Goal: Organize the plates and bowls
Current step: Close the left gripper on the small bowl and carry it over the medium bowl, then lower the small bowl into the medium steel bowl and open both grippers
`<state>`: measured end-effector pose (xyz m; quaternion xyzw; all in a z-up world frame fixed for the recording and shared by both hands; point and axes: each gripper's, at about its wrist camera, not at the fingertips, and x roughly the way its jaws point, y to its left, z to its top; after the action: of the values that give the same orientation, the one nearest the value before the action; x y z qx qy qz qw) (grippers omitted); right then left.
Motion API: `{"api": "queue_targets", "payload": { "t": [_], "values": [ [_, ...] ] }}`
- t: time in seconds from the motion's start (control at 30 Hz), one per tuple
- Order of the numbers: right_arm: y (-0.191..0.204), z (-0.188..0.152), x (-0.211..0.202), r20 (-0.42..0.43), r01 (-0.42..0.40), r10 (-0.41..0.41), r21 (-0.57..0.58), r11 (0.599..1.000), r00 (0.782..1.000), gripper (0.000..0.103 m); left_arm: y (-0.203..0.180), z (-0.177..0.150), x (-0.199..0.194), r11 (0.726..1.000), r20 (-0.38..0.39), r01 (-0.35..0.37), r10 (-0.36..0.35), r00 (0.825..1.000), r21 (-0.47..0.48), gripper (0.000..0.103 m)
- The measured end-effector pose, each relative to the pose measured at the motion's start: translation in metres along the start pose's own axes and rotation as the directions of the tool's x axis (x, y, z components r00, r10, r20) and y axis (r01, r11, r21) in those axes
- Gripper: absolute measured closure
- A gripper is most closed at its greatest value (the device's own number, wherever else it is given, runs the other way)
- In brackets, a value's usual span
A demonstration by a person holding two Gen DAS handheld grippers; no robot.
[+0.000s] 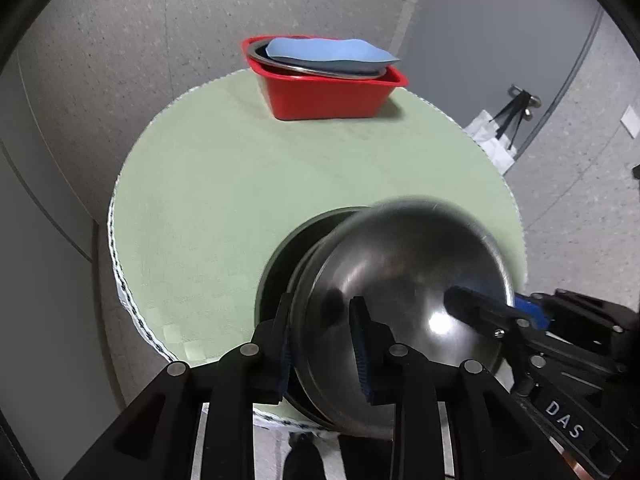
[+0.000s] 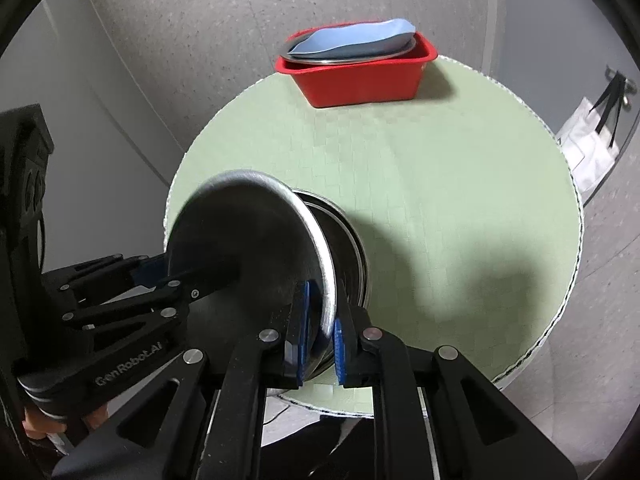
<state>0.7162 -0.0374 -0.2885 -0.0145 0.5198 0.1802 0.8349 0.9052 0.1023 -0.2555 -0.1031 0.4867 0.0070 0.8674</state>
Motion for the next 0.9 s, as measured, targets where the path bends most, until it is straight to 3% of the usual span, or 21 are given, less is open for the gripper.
{"api": "queue_targets", "payload": {
  "t": [0.2,0.4,0.43,0.5,0.53,0.7,0.9],
  "values": [
    [0.003,-0.002,0.005,0.022,0.03,-0.03,-0.021,0.999,0.999,0.084,-0.005,-0.009,-0.003,1.0,0.067,-0.025,0.025,0.997,0.009,0.062],
    [0.002,-0.002,-0.001,0.061,0.02,-0.018,-0.02,1.0,0.998,0.077,-0.002,-0.016,-0.013,0.998,0.186,-0.061,0.06,0.981,-0.004,0.037],
    [0.001,-0.002,-0.004,0.074,0.027,-0.026,-0.018,0.999,0.997,0.068,0.001,-0.017,-0.014,0.998,0.2,-0.062,0.064,0.978,-0.014,0.035],
    [0.0,-0.004,-0.009,0.095,0.038,-0.037,-0.011,0.999,0.995,0.049,0.005,-0.021,-0.015,0.997,0.22,-0.065,0.07,0.973,-0.029,0.032],
    [-0.001,-0.005,-0.011,0.104,0.034,-0.034,-0.004,0.999,0.994,0.045,0.007,-0.025,-0.015,0.997,0.224,-0.07,0.075,0.972,-0.033,0.03],
    [-0.011,-0.01,-0.011,0.115,0.026,-0.031,0.044,0.999,0.993,0.044,0.013,-0.039,-0.012,0.995,0.219,-0.086,0.095,0.971,-0.052,0.028],
    [-0.029,-0.015,0.008,0.051,-0.028,0.021,0.145,0.989,0.998,0.042,0.016,-0.046,-0.004,0.994,0.197,-0.087,0.099,0.975,-0.069,0.027]
  ]
}}
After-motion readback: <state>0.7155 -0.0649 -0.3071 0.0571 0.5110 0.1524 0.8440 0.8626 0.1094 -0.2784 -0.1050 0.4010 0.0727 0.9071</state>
